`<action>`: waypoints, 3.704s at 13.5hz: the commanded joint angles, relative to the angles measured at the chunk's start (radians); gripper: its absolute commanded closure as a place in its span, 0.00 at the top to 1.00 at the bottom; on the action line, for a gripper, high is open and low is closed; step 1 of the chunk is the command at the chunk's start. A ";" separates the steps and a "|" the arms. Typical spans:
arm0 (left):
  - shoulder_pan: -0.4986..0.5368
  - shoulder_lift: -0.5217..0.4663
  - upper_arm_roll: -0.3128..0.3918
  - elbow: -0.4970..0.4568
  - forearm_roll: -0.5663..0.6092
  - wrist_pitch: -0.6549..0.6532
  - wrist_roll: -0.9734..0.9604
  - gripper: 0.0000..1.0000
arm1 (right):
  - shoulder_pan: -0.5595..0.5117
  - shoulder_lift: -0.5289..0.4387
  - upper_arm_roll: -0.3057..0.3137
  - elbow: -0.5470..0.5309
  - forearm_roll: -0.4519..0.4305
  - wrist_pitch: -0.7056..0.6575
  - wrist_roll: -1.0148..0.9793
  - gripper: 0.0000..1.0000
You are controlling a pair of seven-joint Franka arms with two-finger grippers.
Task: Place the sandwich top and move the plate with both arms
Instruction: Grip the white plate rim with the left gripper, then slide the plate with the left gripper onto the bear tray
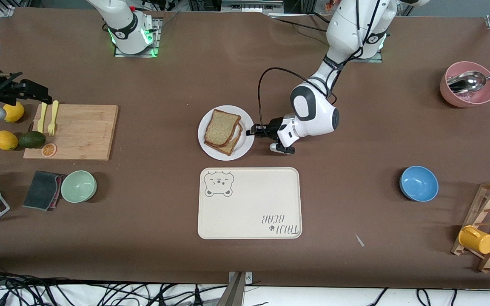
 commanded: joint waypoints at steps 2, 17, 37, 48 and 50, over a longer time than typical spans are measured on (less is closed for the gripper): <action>-0.010 0.008 0.006 -0.001 -0.109 0.016 0.128 0.00 | -0.001 0.011 0.000 0.034 0.011 -0.023 0.008 1.00; 0.027 -0.029 0.007 -0.034 -0.248 -0.154 0.336 0.00 | -0.001 0.011 0.001 0.034 0.011 -0.022 0.008 1.00; 0.216 0.165 0.058 0.284 -0.222 -0.188 0.228 0.00 | -0.001 0.011 0.001 0.034 0.011 -0.018 0.008 1.00; 0.214 0.241 0.081 0.350 -0.209 -0.107 0.225 0.00 | -0.001 0.011 0.000 0.034 0.011 -0.018 0.008 1.00; 0.213 0.244 0.081 0.351 -0.208 -0.107 0.225 0.00 | -0.001 0.011 0.000 0.034 0.011 -0.018 0.008 1.00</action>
